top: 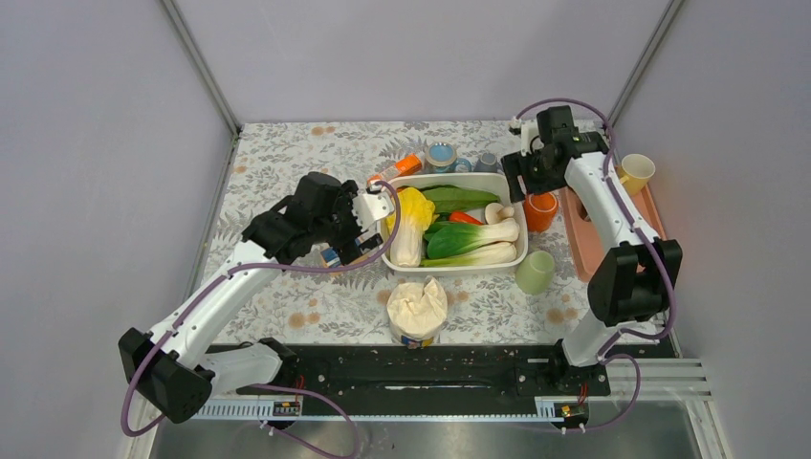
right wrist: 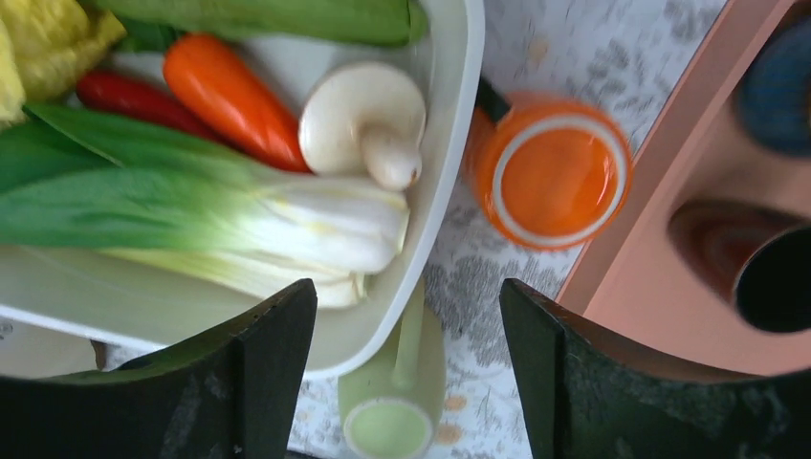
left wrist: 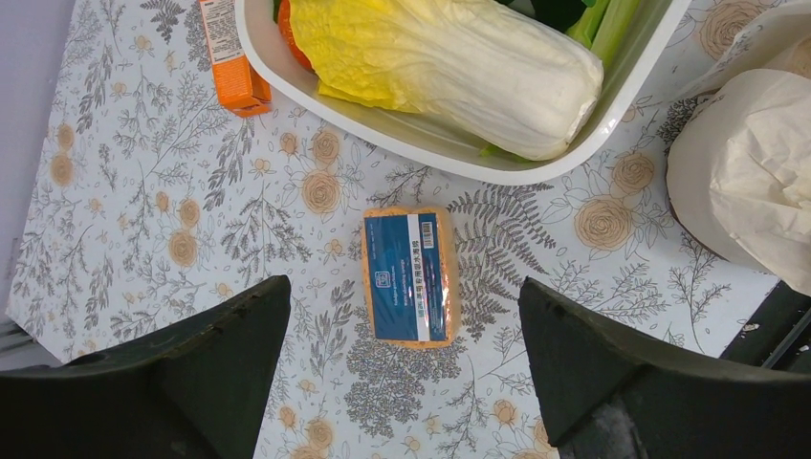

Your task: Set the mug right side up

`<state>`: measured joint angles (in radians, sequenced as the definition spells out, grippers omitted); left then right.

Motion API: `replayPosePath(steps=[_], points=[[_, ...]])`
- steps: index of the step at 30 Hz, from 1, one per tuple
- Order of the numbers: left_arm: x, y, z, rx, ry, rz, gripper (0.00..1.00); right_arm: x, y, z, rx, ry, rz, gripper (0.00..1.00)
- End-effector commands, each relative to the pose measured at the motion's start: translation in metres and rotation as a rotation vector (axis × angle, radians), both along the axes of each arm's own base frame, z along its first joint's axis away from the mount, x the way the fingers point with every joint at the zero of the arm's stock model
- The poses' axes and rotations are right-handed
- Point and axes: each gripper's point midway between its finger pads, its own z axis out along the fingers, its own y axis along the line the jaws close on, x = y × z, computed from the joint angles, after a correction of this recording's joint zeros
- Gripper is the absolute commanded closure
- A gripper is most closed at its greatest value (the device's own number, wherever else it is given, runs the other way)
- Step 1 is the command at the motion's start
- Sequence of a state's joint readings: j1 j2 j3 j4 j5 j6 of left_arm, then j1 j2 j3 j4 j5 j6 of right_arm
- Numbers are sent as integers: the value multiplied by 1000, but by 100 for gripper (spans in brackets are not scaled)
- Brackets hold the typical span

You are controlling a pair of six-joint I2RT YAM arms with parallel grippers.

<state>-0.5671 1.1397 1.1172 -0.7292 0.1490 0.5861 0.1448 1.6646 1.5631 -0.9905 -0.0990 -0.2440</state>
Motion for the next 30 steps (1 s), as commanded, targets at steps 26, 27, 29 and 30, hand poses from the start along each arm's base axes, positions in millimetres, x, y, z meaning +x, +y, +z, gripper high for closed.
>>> replayPosePath(steps=[26, 27, 29, 30], points=[[31, 2, -5, 2, -8, 44, 8, 187, 136, -33, 103, -358, 429, 39], [32, 3, -5, 4, -7, 45, 8, 189, 136, -37, 99, -348, 429, 40], [32, 4, -5, 7, -7, 48, 8, 192, 137, -45, 92, -327, 430, 40], [33, 4, -5, 8, -7, 49, 8, 192, 139, -48, 90, -316, 438, 41]])
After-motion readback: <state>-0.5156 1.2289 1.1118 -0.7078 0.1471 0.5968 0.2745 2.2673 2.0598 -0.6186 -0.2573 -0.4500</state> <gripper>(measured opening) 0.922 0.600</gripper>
